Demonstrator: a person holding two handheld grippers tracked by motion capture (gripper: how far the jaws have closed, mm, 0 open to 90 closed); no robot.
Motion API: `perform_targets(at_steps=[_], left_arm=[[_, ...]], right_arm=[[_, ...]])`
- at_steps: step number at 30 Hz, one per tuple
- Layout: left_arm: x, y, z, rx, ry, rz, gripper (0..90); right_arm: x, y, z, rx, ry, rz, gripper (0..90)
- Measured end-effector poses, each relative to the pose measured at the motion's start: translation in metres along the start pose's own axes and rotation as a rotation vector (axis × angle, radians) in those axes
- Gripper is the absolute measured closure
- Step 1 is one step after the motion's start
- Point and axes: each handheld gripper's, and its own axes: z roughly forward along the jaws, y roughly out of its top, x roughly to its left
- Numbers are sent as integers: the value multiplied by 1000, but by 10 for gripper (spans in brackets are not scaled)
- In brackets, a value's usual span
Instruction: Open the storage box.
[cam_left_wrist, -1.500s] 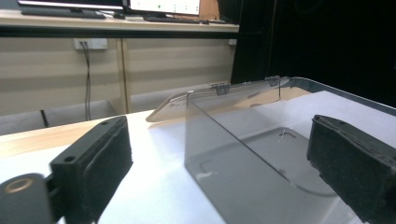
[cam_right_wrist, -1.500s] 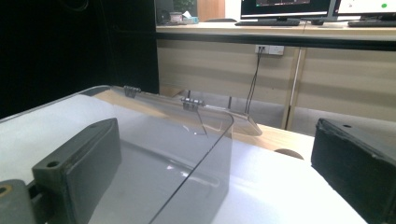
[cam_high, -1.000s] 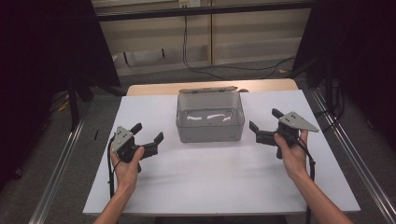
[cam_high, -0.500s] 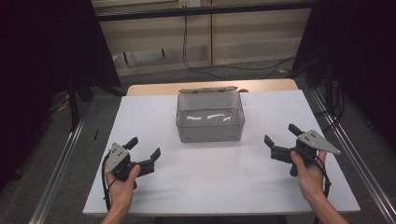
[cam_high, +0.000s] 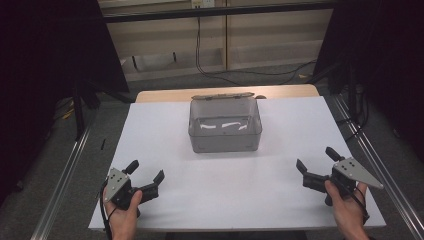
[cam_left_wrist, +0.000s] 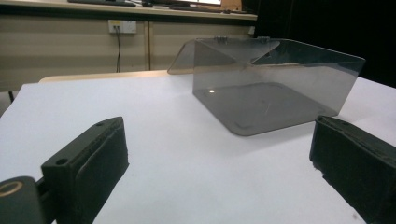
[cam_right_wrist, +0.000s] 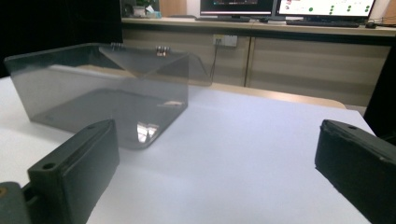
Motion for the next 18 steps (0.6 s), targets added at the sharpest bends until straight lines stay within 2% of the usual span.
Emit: perform_targets(at_steps=[2,4,7,8,10,14,16,18], left_arm=[[0,-2,-3,1,14,0,41],[2,-4,-9,11,44,6,38],[3,-6,-11,2,41,-5,36],[5,-7,-13,-6,49,-23,36],[5,-7,-13,-17,62,-20,36],[4,-6,-12,-9,42,-43,37],[5,-6,-12,-5,44,-31,37],[6,-6,-12,-6,49,-38,36]], right_arm=[[0,-3,-8,-2,2,-2,4],[-1,-3,-12,-22,-20,-3,0],[0,-6,-15,-14,-20,-13,16],[2,-10,-18,-4,-12,-18,5],[1,-10,-19,-11,-21,-19,8],[-1,-12,-19,-14,-42,5,7],[-1,-13,-18,-14,-42,6,7],[-1,-12,-18,-14,-41,15,6]])
